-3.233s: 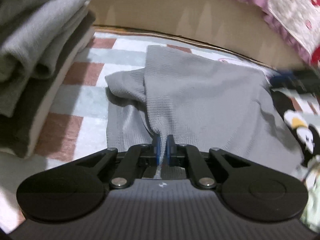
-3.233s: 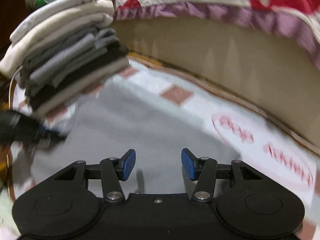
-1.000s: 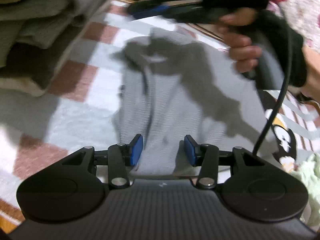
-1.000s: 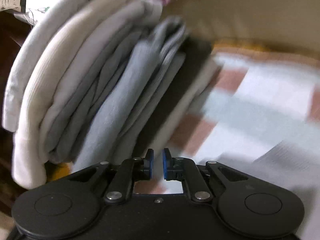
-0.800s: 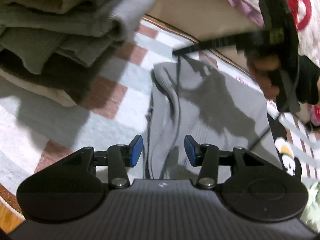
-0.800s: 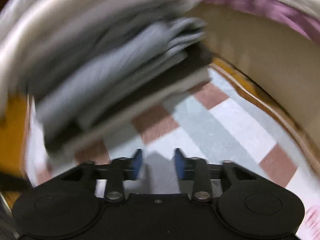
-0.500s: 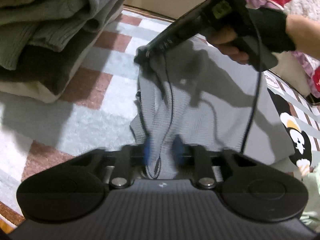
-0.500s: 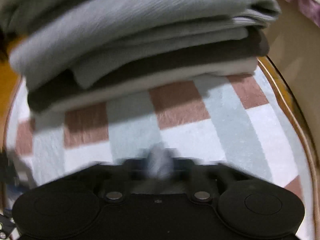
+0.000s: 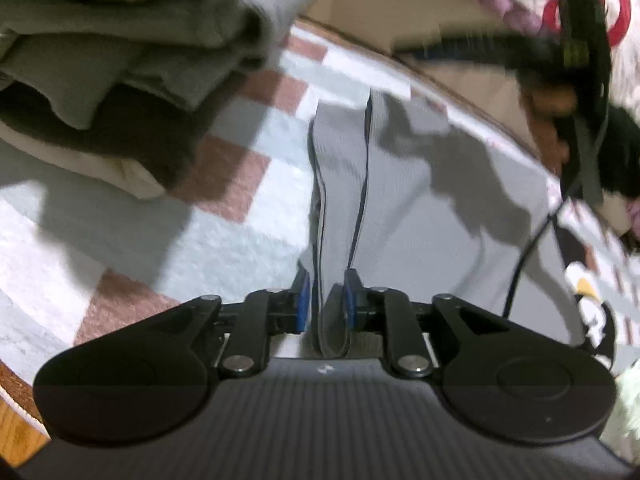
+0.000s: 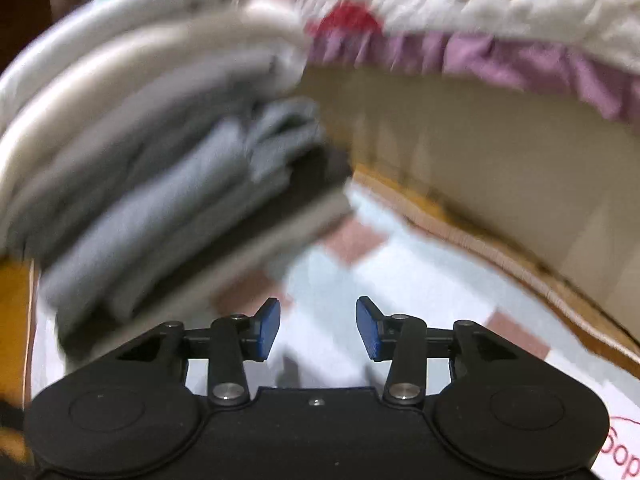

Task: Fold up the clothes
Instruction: 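Release the shirt and smooth the folded bundle with both open grippers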

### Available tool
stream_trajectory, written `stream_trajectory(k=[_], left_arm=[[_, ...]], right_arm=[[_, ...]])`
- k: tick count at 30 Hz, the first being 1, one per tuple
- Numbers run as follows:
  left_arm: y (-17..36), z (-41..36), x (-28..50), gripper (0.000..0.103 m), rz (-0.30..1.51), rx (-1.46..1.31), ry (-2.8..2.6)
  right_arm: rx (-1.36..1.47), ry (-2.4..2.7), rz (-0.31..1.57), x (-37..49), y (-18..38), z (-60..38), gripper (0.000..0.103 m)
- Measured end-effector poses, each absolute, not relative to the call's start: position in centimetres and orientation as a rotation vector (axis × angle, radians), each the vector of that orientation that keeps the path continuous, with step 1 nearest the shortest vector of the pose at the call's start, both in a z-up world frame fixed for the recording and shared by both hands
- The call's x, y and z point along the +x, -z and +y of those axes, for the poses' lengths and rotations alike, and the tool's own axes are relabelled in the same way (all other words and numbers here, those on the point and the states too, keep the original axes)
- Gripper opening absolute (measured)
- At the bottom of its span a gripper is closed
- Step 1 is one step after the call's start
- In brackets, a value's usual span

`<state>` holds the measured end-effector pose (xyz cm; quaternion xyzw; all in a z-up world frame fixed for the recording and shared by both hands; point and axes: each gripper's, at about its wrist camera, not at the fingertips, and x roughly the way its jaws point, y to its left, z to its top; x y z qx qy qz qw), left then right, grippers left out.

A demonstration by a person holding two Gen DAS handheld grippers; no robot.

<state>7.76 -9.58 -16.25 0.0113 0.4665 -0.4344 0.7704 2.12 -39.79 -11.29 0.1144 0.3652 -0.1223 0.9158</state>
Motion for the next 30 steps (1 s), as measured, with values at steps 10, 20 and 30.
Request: stream_trajectory(k=[10,20,30], left_arm=[[16.7,-12.3,5.8,0.023,0.985,0.126,1.079],[16.3,-10.0,6.6,0.035,1.052,0.092,0.982],[18.1,-9.8,7.5,0.048,1.162,-0.012,0.982]], right_arm=[[-0.116,0.177,0.851,2.5,14.7,-36.8,0.017],[0.042,0.113,0.653,1.8,11.0,-37.0,0.007],[0.216,0.327,0.725,0.9,12.9,-37.4,0.045]])
